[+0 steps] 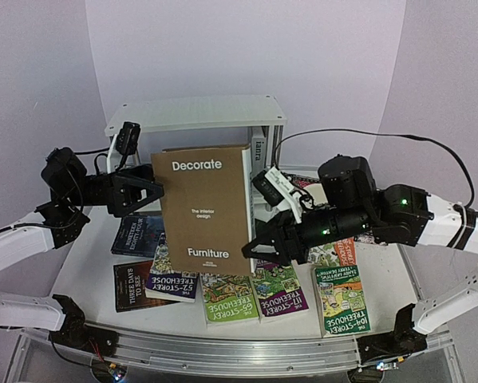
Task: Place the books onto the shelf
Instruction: Pass from the left arm to the right
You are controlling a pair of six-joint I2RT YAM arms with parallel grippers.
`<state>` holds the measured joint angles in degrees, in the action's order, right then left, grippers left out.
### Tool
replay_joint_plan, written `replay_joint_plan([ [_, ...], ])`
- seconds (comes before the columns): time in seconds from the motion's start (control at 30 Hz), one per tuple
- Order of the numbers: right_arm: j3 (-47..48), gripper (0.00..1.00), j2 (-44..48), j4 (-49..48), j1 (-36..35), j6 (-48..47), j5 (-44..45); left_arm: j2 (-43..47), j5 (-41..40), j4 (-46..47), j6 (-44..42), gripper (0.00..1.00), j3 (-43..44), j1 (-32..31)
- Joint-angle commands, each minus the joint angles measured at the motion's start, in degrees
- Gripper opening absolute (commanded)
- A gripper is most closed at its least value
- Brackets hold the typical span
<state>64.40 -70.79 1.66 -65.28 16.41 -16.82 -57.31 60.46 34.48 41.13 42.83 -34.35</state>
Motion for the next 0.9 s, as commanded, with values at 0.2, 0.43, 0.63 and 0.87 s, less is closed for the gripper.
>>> replay_joint_plan([
  [0.2, -0.74, 0.30, 1.53, -0.70, 0.10, -0.42, -3.62, 1.76, -1.59, 2.87, -2.63, 0.72, 0.76, -0.03],
  [0.43, -0.66, 0.31, 0.38, -0.63, 0.11, -0.01, -5.82, 2.93, -2.23, 2.81, -2.63, 0.43, 0.29, -0.06],
  [0.63, -1.35, 0.31, 1.18, -0.81, 0.12, -1.15, -8.41, 3.08, -2.19, 2.73, -1.10, 0.89, -0.05, 0.06],
  [0.87, -1.02, 0.31, -0.54, -0.31, 4.88, 0.18, -16.23, 7.79, -6.13, -3.31, -4.56, 1.00, -1.83, 1.72],
])
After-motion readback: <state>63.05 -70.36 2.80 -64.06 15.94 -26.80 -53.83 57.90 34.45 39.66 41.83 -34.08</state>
